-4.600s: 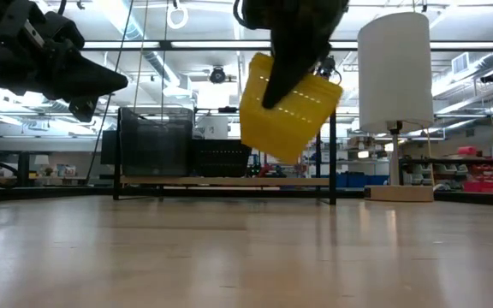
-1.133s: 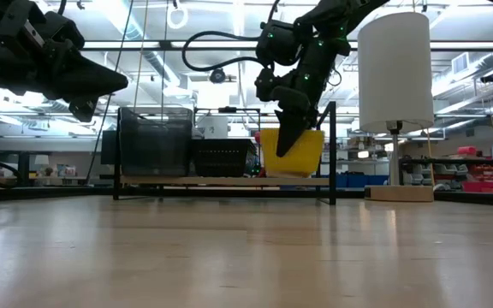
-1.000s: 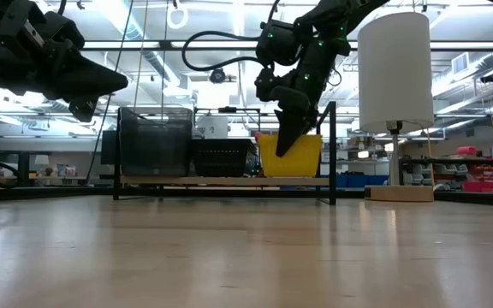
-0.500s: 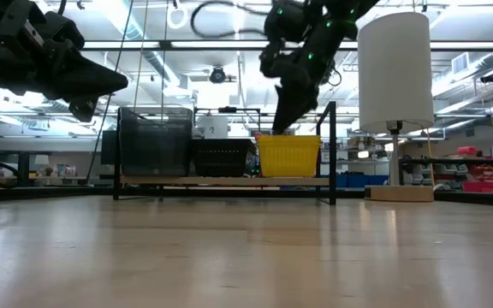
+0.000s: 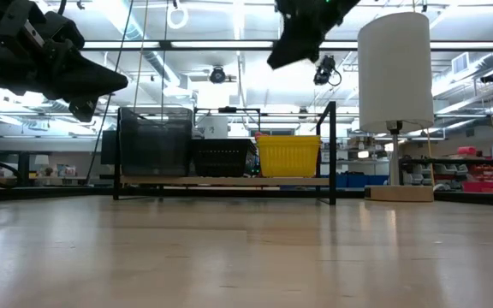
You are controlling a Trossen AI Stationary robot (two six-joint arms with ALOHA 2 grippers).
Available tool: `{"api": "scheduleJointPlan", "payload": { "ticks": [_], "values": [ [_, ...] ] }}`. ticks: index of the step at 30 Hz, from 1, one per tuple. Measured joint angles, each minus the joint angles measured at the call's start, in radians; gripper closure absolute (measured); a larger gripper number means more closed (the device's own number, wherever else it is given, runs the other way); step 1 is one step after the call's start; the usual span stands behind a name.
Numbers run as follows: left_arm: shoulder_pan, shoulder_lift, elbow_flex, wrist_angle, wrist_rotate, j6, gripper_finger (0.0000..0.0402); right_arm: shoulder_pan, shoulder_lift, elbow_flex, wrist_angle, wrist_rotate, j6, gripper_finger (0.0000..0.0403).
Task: Stack baskets on shelf by color
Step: Return to Home Position
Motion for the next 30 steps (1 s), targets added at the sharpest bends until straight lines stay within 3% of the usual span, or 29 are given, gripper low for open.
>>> {"api": "scheduleJointPlan", "payload": {
  "ticks": [8, 22, 30],
  "values": [
    [0.000, 0.000, 0.000, 0.000, 0.000, 0.000, 0.0368, 0.021, -0.105, -0.104, 0.129, 0.000, -0.016, 0.0306],
    [0.000, 0.000, 0.000, 0.000, 0.000, 0.000, 0.0368, 0.020, -0.299, -0.526, 0.612, -0.035, 0.030, 0.0306],
    [0.000, 0.000, 0.000, 0.000, 0.000, 0.000, 0.0372, 0.020, -0.416, -0.710, 0.773, -0.037, 0.079, 0.0306]
  ]
}}
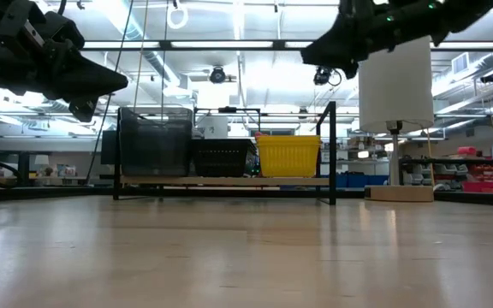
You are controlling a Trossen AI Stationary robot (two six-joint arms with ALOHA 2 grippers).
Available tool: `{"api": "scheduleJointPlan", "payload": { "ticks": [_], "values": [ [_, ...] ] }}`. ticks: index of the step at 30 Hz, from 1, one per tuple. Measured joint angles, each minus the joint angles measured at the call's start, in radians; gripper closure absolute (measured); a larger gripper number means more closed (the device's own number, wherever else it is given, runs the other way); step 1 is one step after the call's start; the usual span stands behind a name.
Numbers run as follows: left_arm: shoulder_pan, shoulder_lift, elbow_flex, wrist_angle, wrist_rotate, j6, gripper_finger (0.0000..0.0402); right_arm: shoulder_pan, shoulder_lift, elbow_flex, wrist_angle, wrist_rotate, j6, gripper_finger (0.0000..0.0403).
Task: Stack baskets on shelf by color
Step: Return to Home Position
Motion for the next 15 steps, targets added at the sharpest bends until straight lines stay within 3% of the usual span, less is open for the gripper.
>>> {"api": "scheduleJointPlan", "payload": {
  "ticks": [15],
  "values": [
    [0.000, 0.000, 0.000, 0.000, 0.000, -0.001, 0.0366, 0.006, -0.193, -0.282, 0.212, 0.001, 0.064, 0.0306]
  ]
}}
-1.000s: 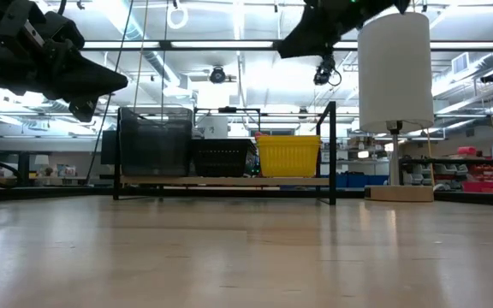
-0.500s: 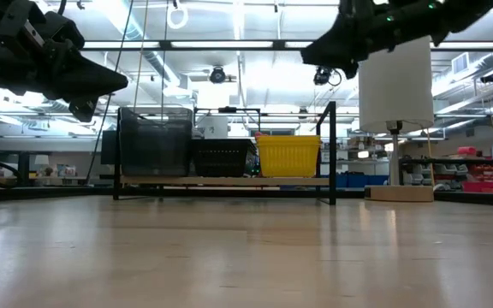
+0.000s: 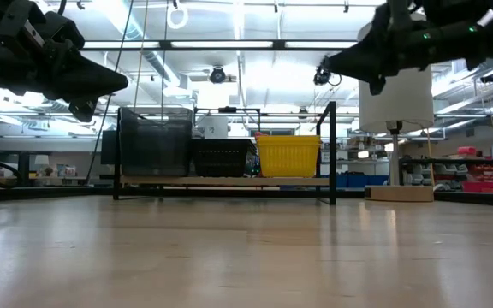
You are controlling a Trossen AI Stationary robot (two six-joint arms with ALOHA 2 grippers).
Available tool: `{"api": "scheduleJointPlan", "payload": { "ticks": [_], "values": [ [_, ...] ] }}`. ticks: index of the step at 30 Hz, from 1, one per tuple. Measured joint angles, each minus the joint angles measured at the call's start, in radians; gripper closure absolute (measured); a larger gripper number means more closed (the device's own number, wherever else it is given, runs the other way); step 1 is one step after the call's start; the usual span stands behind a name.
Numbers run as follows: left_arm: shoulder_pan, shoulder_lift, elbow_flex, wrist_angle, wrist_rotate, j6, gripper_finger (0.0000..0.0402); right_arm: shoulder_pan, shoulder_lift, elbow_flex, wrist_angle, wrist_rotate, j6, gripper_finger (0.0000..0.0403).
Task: Stack baskets on shelf by color
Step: Return to Home Position
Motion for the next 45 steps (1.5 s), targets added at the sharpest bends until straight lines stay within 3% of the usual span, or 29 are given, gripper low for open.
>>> {"api": "scheduleJointPlan", "payload": {
  "ticks": [11, 24, 45],
  "values": [
    [0.000, 0.000, 0.000, 0.000, 0.000, 0.001, 0.0375, 0.042, -0.033, -0.202, 0.328, 0.002, 0.005, 0.0306],
    [0.000, 0.000, 0.000, 0.000, 0.000, 0.000, 0.0372, 0.044, -0.032, -0.349, 0.496, 0.002, 0.053, 0.0306],
    [0.000, 0.000, 0.000, 0.000, 0.000, 0.001, 0.0374, 0.045, -0.029, -0.355, 0.499, 0.000, 0.074, 0.0306]
  ]
}}
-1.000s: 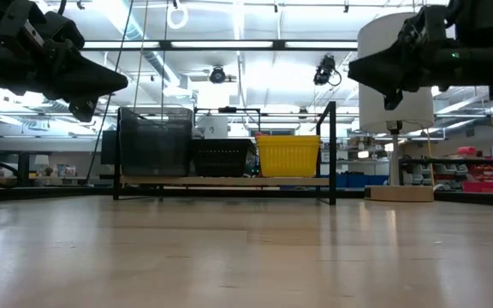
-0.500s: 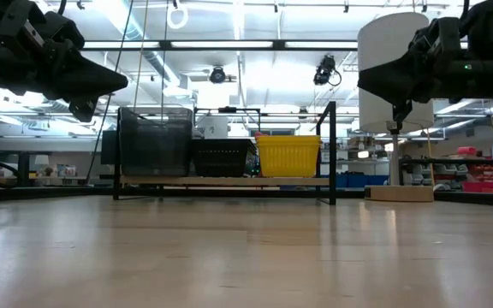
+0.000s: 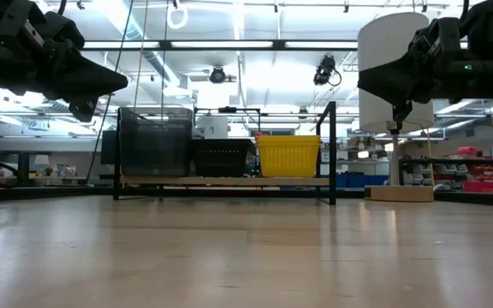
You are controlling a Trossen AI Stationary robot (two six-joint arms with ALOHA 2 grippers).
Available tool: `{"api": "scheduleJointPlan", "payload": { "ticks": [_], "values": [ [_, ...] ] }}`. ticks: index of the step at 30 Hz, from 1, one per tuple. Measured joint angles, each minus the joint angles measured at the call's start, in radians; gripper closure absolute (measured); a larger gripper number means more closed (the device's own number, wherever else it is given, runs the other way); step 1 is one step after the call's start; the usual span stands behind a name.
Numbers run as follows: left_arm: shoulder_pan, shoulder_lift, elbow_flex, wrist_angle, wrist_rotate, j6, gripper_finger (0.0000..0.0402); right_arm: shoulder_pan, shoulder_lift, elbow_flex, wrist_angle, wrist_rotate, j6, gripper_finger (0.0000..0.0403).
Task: Stack baskets on shelf by color
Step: Return to Home Position
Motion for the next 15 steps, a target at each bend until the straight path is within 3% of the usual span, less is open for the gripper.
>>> {"api": "scheduleJointPlan", "payload": {
  "ticks": [15],
  "values": [
    [0.000, 0.000, 0.000, 0.000, 0.000, 0.000, 0.0367, 0.000, 0.000, 0.000, 0.000, 0.002, -0.006, 0.0306]
  ]
}}
